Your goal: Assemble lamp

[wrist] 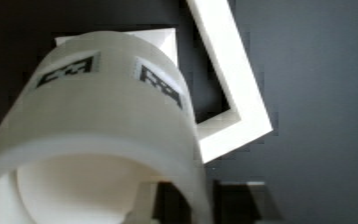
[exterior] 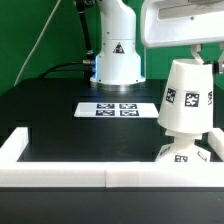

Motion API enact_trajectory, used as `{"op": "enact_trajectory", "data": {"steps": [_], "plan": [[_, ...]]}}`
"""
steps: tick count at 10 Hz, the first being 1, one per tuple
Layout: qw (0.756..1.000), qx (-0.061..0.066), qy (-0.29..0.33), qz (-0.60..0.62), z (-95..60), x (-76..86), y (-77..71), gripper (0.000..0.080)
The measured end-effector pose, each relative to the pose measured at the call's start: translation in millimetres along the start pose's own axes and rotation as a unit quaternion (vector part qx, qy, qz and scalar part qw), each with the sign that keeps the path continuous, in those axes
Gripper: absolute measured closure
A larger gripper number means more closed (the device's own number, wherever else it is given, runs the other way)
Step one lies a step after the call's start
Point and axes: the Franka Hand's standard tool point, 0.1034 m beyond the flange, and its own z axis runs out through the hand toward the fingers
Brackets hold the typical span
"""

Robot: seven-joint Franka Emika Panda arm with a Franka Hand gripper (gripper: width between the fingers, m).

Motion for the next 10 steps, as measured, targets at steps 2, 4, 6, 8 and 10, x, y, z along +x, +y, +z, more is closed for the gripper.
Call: {"op": "enact_trajectory", "data": {"steps": [2, 4, 6, 8, 10], "plan": [[1.0, -0.004, -0.013, 0.002, -3.8, -3.2, 1.7, 0.043], [0.999, -0.024, -0.04, 0.004, -9.6, -9.8, -1.1, 0.024], [0.996, -0.065, -0.059, -0.001, -10.8, -18.3, -10.4, 0.0132], [0.993, -0.096, -0.067, -0.018, 2.8, -32.3, -24.8, 0.0101], [0.992, -0.1, -0.07, -0.014, 9.7, -36.6, -26.5, 0.0101]]}}
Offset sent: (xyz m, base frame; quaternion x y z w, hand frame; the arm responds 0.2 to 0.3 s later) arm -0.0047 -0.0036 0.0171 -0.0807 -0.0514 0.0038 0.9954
